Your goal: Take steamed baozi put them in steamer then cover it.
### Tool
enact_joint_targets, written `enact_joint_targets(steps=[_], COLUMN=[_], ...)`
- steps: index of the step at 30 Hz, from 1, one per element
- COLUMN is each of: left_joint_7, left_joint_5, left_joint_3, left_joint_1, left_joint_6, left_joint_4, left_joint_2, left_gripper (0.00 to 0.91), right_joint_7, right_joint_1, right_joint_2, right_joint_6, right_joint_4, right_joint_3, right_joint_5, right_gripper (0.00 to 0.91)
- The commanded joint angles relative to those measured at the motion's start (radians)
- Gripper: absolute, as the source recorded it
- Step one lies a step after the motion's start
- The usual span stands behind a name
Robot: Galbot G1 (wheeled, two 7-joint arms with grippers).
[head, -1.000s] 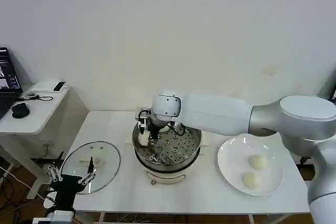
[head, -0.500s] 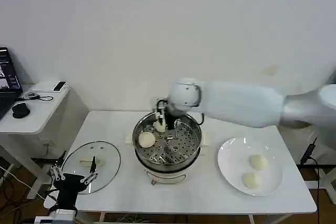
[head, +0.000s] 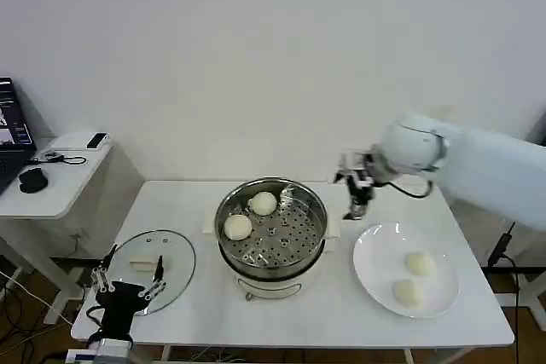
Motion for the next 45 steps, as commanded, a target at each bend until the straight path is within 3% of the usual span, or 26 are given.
enact_joint_targets(steps=[1, 7, 17, 30, 45], left_joint_7=[0.0, 0.001, 0.002, -0.001, -0.001], left_joint_5=[0.004, 0.009, 0.02, 0.028, 0.028], left_joint_3=[0.007, 0.012, 0.013, 0.0, -0.005], left_joint_1=[-0.001, 0.002, 0.009, 0.03, 0.032], left_joint_6=[0.0, 0.001, 0.001, 0.0, 0.0], left_joint_4=[0.006, 0.013, 0.022, 0.017, 0.016], left_joint_2=[0.0, 0.003, -0.001, 0.0, -0.004], left_gripper=[0.907, 0.907, 0.907, 0.907, 0.907], right_joint_7=[-0.085, -0.094, -0.147, -0.126, -0.119], right_joint_1=[-0.203, -0.413, -0.723, -0.807, -0.788], right_joint_2=[-0.298, -0.355, -0.375, -0.223, -0.185], right_joint_6=[0.158, 0.205, 0.274, 0.264, 0.211], right_joint_4=[0.066, 0.052, 0.037, -0.066, -0.109], right_joint_3=[0.104, 0.246, 0.468, 0.507, 0.461], right_joint_5=[-0.206, -0.311, -0.367, -0.394, -0.405], right_gripper=[0.907, 0.907, 0.907, 0.907, 0.897])
